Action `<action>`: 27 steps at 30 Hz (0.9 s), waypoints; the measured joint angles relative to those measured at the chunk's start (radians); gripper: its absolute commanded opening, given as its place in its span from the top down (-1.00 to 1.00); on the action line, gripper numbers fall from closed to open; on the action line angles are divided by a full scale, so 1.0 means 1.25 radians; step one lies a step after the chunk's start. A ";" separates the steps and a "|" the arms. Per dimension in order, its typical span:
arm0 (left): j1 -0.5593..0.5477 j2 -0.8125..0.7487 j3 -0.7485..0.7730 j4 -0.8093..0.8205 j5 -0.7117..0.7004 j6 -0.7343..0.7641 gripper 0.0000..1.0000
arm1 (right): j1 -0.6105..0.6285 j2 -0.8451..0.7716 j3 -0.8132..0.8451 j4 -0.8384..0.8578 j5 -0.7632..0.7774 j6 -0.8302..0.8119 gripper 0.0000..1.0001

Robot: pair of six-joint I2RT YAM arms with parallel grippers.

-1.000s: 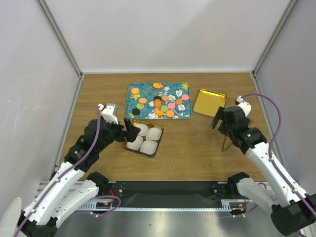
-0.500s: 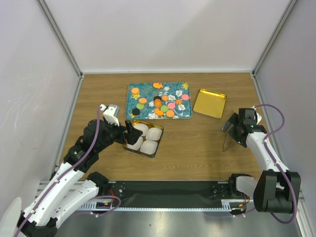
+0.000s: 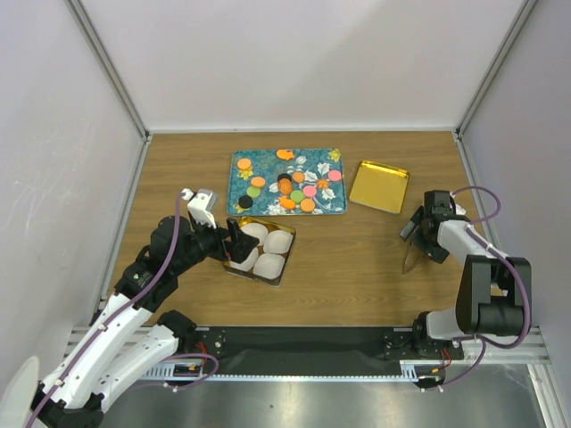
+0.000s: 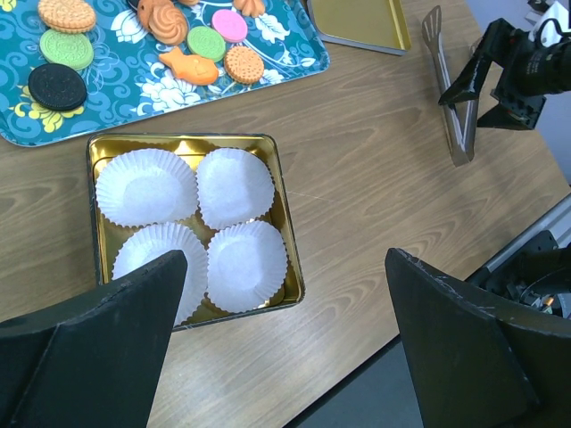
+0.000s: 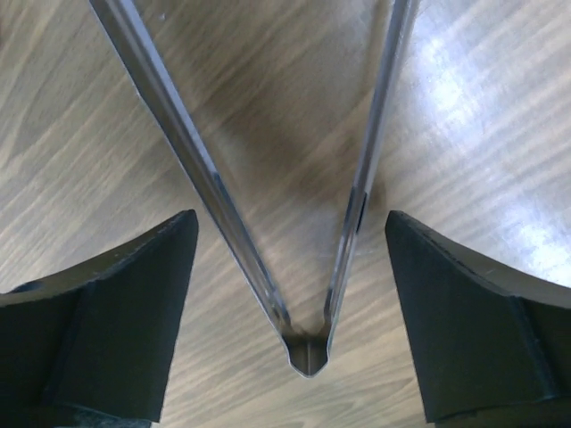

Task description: Pack the cookies

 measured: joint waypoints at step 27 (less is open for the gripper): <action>0.000 0.001 0.000 0.000 0.001 0.000 -1.00 | 0.051 0.020 0.051 -0.012 0.034 -0.028 -0.16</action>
